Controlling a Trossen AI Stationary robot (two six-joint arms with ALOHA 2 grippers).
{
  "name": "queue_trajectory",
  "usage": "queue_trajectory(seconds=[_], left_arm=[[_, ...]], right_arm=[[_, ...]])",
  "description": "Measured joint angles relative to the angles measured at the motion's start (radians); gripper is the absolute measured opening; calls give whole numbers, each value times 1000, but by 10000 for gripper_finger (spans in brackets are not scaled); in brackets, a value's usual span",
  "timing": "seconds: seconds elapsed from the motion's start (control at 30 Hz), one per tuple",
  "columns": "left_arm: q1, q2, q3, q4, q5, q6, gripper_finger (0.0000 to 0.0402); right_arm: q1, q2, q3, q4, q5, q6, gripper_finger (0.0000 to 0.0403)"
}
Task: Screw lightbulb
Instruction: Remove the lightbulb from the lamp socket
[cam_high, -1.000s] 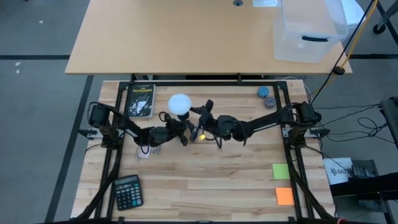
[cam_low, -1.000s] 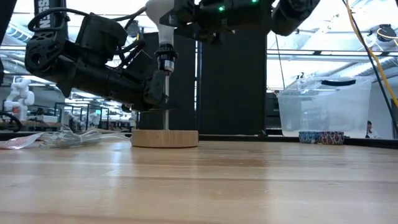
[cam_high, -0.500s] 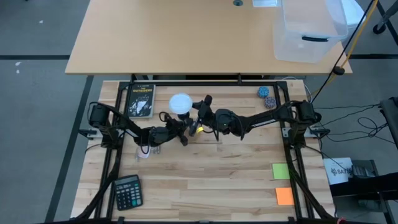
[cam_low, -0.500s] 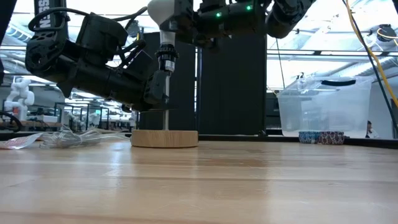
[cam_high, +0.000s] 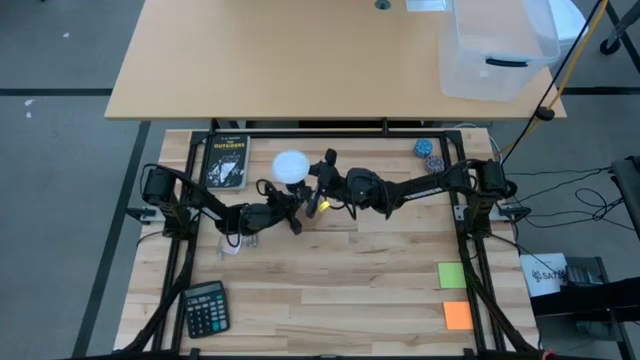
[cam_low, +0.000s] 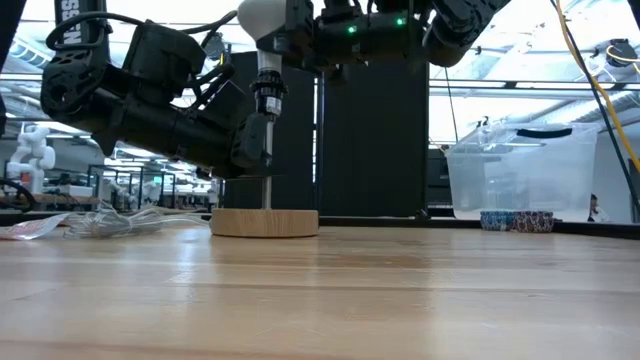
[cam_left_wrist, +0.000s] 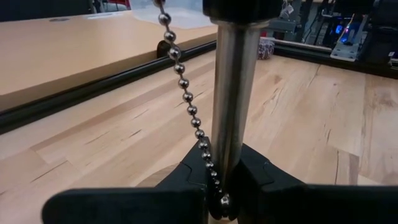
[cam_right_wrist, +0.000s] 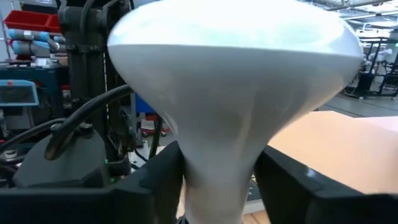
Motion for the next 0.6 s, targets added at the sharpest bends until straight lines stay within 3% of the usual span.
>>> queue_trajectory(seconds=[0.1, 0.6], left_arm=[[0, 0, -1, 2, 21, 17, 33], [2, 0, -3, 3, 156, 68, 33]], right_arm=[[0, 0, 0, -2, -17, -15, 149], [-28, -4, 0, -23, -185, -43, 150]])
